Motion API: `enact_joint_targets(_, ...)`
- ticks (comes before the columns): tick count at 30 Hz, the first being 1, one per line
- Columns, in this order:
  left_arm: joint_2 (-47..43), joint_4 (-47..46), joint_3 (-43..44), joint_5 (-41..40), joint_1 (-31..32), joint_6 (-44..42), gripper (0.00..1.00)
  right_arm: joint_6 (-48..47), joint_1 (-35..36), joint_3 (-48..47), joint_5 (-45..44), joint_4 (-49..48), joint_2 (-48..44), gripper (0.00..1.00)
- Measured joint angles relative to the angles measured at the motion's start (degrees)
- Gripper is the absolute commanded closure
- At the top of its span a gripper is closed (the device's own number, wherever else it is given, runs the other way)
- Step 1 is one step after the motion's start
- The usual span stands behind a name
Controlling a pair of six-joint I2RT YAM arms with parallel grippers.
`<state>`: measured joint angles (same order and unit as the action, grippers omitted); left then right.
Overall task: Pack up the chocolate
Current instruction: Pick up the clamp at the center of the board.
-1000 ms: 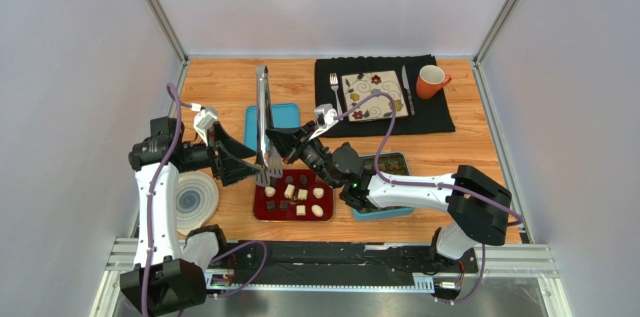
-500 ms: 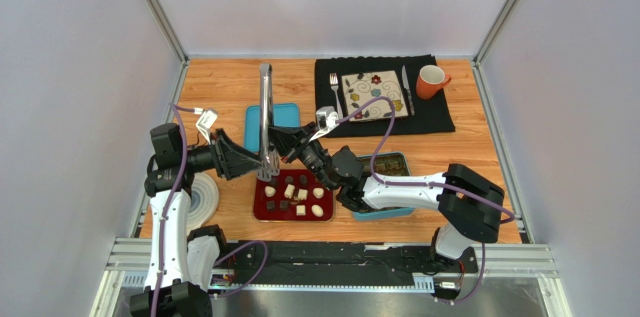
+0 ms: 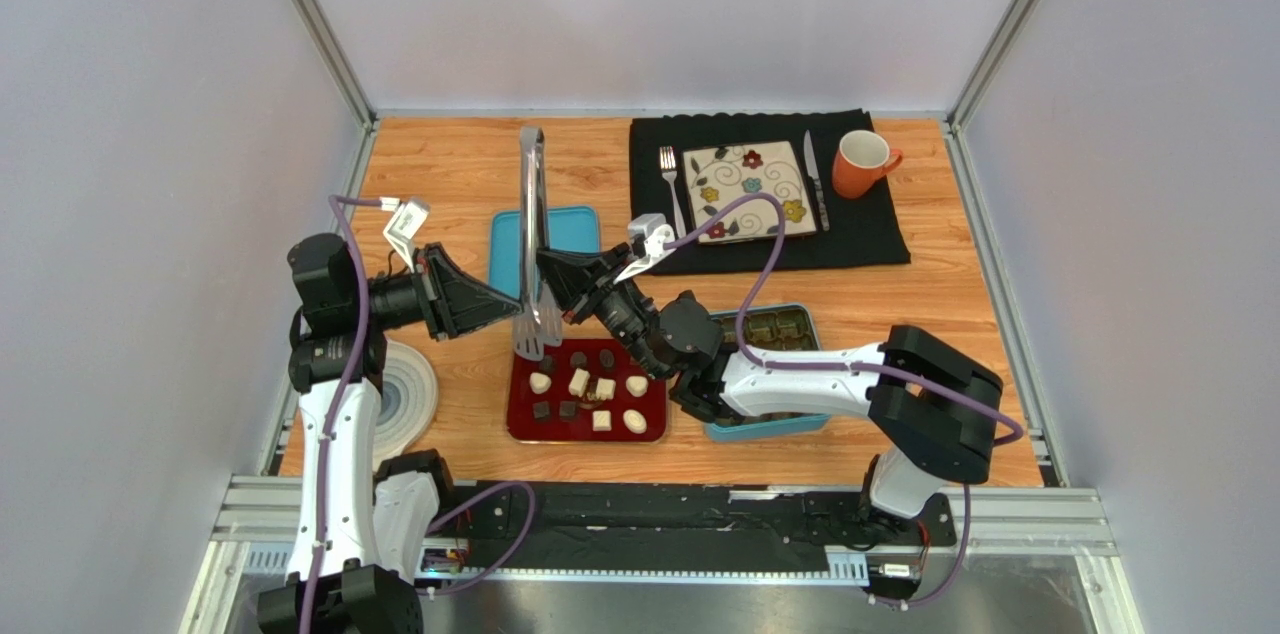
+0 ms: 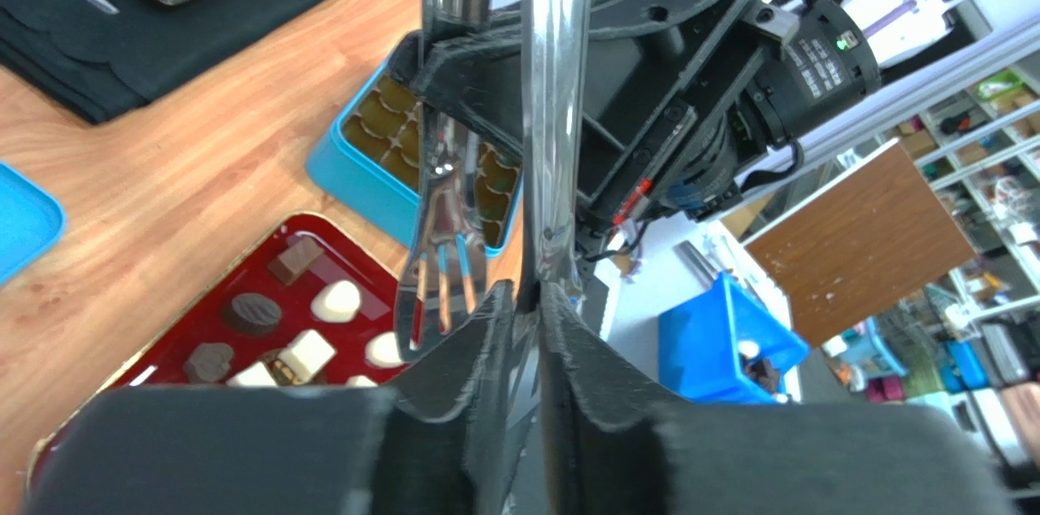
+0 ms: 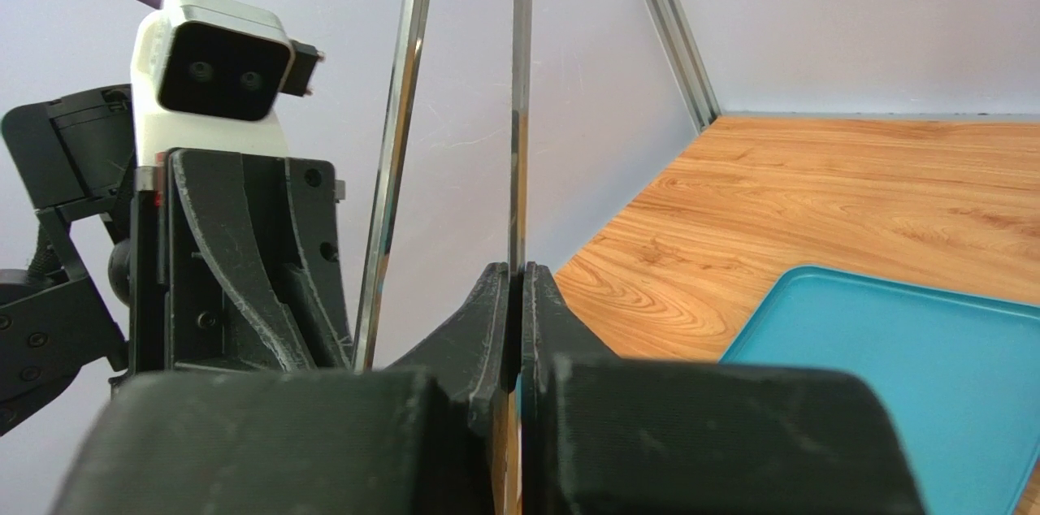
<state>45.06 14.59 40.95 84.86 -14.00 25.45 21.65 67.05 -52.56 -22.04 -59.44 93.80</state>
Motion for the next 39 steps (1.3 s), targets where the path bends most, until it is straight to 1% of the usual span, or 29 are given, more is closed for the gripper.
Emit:
enact_joint_targets(1, 0.0, -0.3, 0.0, 0.0, 0.0, 0.2, 0.82, -0.1, 0.0, 0.0, 0.0, 0.0, 0.1, 1.0)
enact_joint_targets(3, -0.1, -0.8, 0.0, 0.1, 0.1, 0.6, 0.77, -0.1, -0.1, -0.1, -0.2, 0.0, 0.4, 1.0)
enact_joint_targets(4, -0.1, -0.9, 0.0, 0.1, 0.1, 0.8, 0.7, -0.1, -0.2, -0.2, -0.2, 0.0, 0.6, 1.0)
enact_joint_targets(6, -0.2, -1.2, 0.0, 0.1, 0.1, 1.4, 0.66, 0.0, -0.4, -0.3, -0.3, -0.1, 1.0, 1.0)
enact_joint_targets(7, -0.2, -1.3, 0.0, 0.1, 0.2, 1.4, 0.6, 0.0, -0.5, -0.3, -0.4, -0.1, 1.2, 1.0)
enact_joint_targets(9, -0.3, -1.5, 0.0, 0.1, 0.2, 1.8, 0.57, 0.3, -0.7, -0.5, -0.4, -0.6, 1.7, 1.0)
enact_joint_targets(10, -0.4, -1.6, 0.0, 0.1, 0.3, 1.9, 0.53, 0.4, -0.8, -0.5, -0.4, -0.8, 1.8, 1.0)
enact_joint_targets(14, -0.6, -1.9, 0.0, 0.1, 0.5, 2.9, 0.51, 1.1, -0.9, -1.4, -0.4, -1.3, 2.7, 1.0)
enact_joint_targets(15, -0.7, -2.1, 0.0, 0.1, 0.5, 3.0, 0.53, 1.3, -1.0, -1.4, -0.5, -1.4, 2.7, 1.0)
enact_joint_targets(16, -0.7, -2.1, 0.0, 0.1, 0.5, 3.1, 0.6, 1.5, -1.1, -1.4, -0.4, -1.7, 2.7, 1.0)
enact_joint_targets(17, -0.7, -2.2, -0.1, 0.1, 0.5, 3.3, 0.64, 1.8, -1.2, -1.5, -0.5, -2.0, 2.7, 1.0)
enact_joint_targets(18, -0.8, -2.3, -0.2, 0.1, 0.6, 3.5, 0.76, 2.1, -1.3, -1.5, -0.5, -2.2, 2.7, 1.0)
enact_joint_targets(20, -0.9, -2.4, -0.6, 0.1, 1.0, 3.8, 0.88, 2.8, -1.6, -1.5, -0.4, -2.7, 2.7, 1.0)
enact_joint_targets(21, -0.9, -2.6, -0.8, 0.0, 1.3, 3.8, 0.99, 3.1, -1.7, -1.5, -0.3, -2.8, 2.7, 1.0)
enact_joint_targets(30, -0.7, -3.1, -0.9, 0.2, 2.4, 4.1, 1.0, 4.9, -1.8, -1.5, 0.3, -4.5, 3.6, 1.0)
enact_joint_targets(33, 0.7, -6.9, -0.9, 0.8, 2.5, 6.5, 1.0, 5.4, -2.4, -1.4, 1.5, -5.1, 3.5, 0.85)
enact_joint_targets(34, 1.2, -8.4, -0.9, 1.1, 2.6, 7.5, 1.0, 5.8, -2.8, -0.9, 2.0, -5.1, 3.0, 0.82)
enact_joint_targets(35, 1.9, -10.3, -0.9, 1.4, 2.7, 8.9, 1.0, 6.5, -3.7, 0.3, 3.3, -4.6, 1.9, 0.75)
enact_joint_targets(37, 3.1, -13.8, -0.8, 1.5, 2.9, 10.7, 1.0, 7.3, -5.6, 3.2, 6.2, -3.3, -1.0, 0.69)
enact_joint_targets(38, 3.6, -15.1, -0.6, 1.1, 2.9, 11.3, 1.0, 8.1, -7.2, 4.9, 8.4, -1.8, -3.2, 0.64)
enact_joint_targets(39, 4.3, -16.5, 0.0, 0.8, 2.8, 12.0, 1.0, 8.9, -8.7, 6.0, 11.1, 0.2, -5.4, 0.62)
